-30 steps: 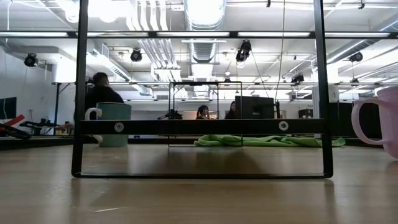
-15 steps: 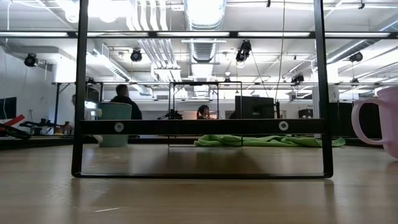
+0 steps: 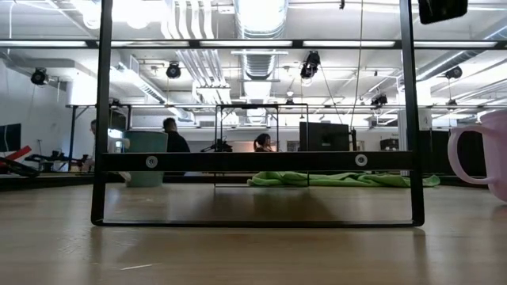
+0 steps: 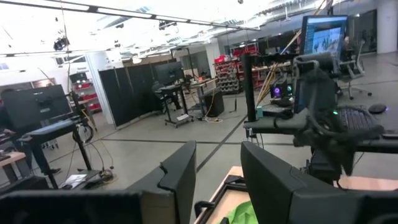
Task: Stack small to large cups/mugs on shelf
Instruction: Put the purple mug on the shelf
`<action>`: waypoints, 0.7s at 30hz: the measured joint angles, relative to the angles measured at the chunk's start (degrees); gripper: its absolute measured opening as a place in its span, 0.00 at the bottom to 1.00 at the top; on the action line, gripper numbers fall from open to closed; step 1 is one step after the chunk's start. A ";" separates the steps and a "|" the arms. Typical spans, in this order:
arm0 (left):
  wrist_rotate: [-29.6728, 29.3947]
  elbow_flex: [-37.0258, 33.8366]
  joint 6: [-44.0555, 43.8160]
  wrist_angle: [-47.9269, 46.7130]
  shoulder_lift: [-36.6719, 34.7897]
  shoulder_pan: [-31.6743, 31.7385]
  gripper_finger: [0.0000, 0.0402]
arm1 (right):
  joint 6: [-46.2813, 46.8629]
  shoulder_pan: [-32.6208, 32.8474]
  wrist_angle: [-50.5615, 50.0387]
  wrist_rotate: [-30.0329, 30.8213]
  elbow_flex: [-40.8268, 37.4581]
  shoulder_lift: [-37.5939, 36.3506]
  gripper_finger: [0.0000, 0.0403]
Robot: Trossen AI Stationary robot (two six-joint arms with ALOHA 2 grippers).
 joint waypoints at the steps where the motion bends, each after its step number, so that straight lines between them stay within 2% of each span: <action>1: 0.00 0.00 -0.07 0.09 0.24 0.00 0.28 | 0.89 1.39 1.08 0.05 -1.83 0.33 0.22; 9: 0.01 -0.09 -0.29 0.04 0.34 -0.02 0.28 | 4.91 9.13 3.38 0.07 -16.19 1.06 0.21; 18: -0.02 -0.11 -1.42 0.09 0.36 -0.05 0.28 | 6.07 9.79 13.84 1.47 -25.24 0.63 0.19; 21: 0.00 -0.11 -1.49 0.21 0.43 -0.07 0.28 | 6.83 9.79 14.43 1.49 -26.93 0.65 0.19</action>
